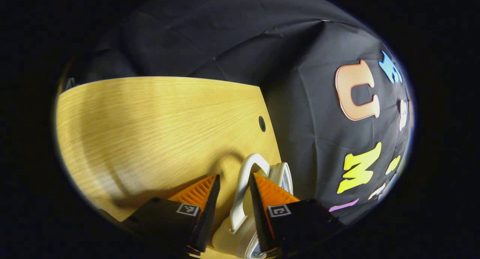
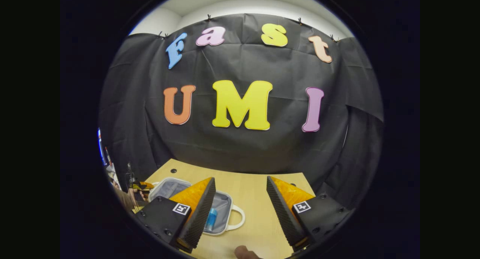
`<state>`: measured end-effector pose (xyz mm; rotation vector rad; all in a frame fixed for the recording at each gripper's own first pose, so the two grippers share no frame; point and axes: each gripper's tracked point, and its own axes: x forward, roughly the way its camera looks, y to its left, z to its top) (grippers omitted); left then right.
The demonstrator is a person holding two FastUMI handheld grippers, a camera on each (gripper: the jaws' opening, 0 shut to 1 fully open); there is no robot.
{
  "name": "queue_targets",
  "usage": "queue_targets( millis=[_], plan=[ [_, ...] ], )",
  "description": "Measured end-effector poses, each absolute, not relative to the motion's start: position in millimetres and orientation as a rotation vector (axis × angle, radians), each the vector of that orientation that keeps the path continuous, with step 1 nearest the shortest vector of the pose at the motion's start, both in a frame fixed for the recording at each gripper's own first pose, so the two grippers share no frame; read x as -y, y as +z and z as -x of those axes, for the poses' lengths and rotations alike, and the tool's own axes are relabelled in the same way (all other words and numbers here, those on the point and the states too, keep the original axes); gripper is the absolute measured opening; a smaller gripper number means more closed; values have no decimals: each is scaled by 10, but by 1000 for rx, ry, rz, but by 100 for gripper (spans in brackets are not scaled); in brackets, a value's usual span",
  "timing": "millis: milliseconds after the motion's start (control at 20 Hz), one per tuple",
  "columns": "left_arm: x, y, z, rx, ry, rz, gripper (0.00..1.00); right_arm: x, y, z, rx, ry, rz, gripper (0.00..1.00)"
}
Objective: First open the suitcase, pack the skin care products into it, and then close the suitcase.
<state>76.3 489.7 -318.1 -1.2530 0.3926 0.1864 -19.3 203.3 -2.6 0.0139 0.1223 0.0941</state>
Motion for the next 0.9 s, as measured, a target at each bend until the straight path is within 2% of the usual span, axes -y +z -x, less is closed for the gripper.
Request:
queue_targets(
  millis=[100, 150, 200, 300, 550, 750, 900],
  plan=[
    [-4869, -3134, -759, -394, 184, 1302, 39, -2016, 17, 229, -103, 98, -13, 81],
    [-4854, -3094, -759, -393, 191, 1297, 36, -2021, 23, 255, -101, 107, -13, 81],
    [-4853, -3098, -755, -407, 203, 1257, 22, -2009, 27, 272, -97, 113, -12, 81],
    [-4824, -3044, -704, -436, 213, 1182, 11, -1972, 59, 293, -86, 122, -8, 80],
    [-4764, -2400, -657, -383, 212, 1061, 4, -1901, 192, 346, -42, 168, -7, 80],
    [-4489, -1696, -674, -320, 159, 923, 3, -1799, 346, 334, 3, 225, -19, 78],
    [-4196, -1316, -639, -298, 135, 781, 3, -1735, 468, 332, 38, 261, -21, 80]
  ],
)
